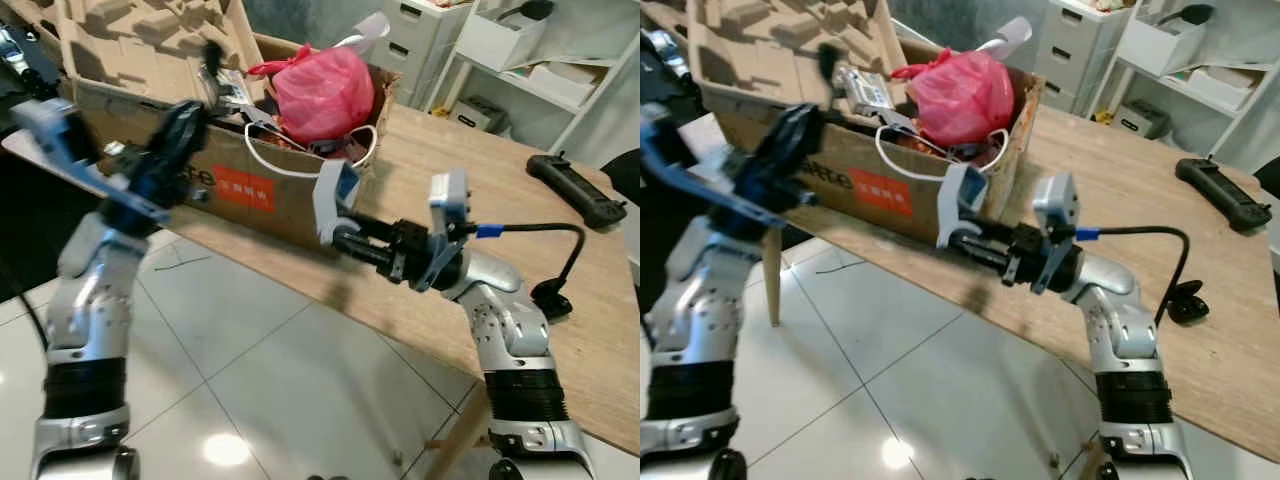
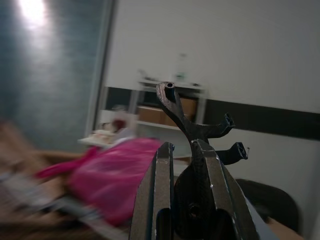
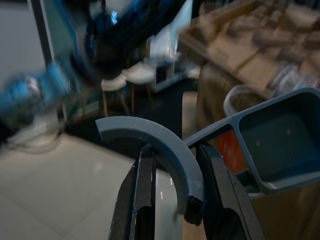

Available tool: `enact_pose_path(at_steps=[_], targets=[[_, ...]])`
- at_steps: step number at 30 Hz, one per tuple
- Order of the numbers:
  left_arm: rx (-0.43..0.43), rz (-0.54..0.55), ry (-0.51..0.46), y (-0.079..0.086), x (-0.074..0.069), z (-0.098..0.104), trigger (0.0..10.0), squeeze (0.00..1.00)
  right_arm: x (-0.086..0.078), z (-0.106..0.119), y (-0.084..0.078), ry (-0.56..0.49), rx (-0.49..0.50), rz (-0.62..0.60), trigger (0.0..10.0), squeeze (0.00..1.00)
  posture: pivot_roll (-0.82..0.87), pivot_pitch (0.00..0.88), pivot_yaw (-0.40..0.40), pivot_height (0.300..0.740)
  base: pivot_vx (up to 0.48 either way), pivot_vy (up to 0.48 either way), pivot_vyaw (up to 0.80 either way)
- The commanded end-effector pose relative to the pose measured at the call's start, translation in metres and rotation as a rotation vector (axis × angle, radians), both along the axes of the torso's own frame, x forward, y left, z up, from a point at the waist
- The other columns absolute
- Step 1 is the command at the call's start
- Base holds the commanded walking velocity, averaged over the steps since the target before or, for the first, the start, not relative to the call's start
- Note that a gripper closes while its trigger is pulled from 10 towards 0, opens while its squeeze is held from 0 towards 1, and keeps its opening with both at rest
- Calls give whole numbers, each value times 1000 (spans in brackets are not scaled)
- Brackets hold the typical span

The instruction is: Picking trash to rubbish bin

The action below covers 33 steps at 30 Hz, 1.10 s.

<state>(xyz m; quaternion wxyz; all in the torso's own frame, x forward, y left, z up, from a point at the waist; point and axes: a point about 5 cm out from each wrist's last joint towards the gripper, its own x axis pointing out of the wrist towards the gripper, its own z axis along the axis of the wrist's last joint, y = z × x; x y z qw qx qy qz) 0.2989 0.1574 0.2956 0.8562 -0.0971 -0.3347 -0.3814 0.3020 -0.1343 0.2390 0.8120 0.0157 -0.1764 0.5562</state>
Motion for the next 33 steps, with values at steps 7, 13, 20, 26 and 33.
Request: enact_pose_path(at_steps=[7,13,20,26,33], targets=[[109,-33,-42,-23,5,13,10000,0,-10,39,-17,-94,164,-23,10000,0,90,136,-47,740,0,0,0],[143,67,45,-33,32,5,10000,0,-12,46,-17,-116,163,-43,10000,0,76,146,-44,740,0,0,0],[125,173,162,-43,67,-4,10000,0,-12,41,-17,-75,147,-91,10000,0,45,168,-33,740,0,0,0],[82,206,128,-51,79,17,10000,0,-10,41,-27,-23,177,-199,10000,0,-20,170,-7,740,0,0,-315],[8,251,98,-50,84,34,10000,0,-14,41,-32,-21,174,-217,10000,0,-34,167,-6,740,0,0,-800]])
